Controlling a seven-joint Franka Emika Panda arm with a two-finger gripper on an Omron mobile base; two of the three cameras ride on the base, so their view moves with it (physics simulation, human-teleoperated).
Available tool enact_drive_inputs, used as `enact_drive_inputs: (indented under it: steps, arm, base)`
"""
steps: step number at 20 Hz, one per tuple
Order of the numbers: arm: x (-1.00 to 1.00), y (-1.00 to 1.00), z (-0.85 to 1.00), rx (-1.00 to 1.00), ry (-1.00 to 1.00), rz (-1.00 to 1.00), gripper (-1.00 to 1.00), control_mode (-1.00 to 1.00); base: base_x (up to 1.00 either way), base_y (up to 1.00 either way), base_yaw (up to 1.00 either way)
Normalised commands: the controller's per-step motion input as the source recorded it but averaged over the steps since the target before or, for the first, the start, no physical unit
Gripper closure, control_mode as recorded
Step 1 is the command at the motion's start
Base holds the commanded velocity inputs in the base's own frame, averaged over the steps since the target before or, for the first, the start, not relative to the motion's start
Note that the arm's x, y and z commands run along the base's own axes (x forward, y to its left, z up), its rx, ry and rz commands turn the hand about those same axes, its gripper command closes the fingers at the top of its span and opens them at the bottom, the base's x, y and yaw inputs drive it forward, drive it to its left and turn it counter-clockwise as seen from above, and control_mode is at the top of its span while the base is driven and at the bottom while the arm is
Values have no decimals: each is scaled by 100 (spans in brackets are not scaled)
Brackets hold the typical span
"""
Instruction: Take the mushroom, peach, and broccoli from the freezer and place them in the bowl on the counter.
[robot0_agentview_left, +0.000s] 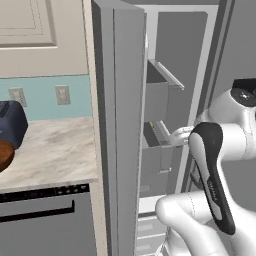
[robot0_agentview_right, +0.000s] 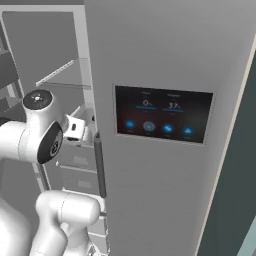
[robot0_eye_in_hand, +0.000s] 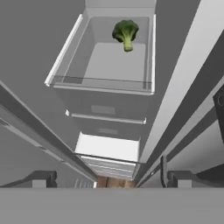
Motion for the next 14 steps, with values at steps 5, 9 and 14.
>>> enact_drive_inputs:
  steps: [5, 9, 14]
  arm:
    - [0, 21, -19, 0, -16, 0, -100, -100]
    - [7, 24, -9, 0, -15, -6, -100, -100]
    - [22, 20, -1, 0, -10, -6, -100, -100]
  base:
    - [0, 0, 0]
    - [0, 0, 0]
    - [0, 0, 0]
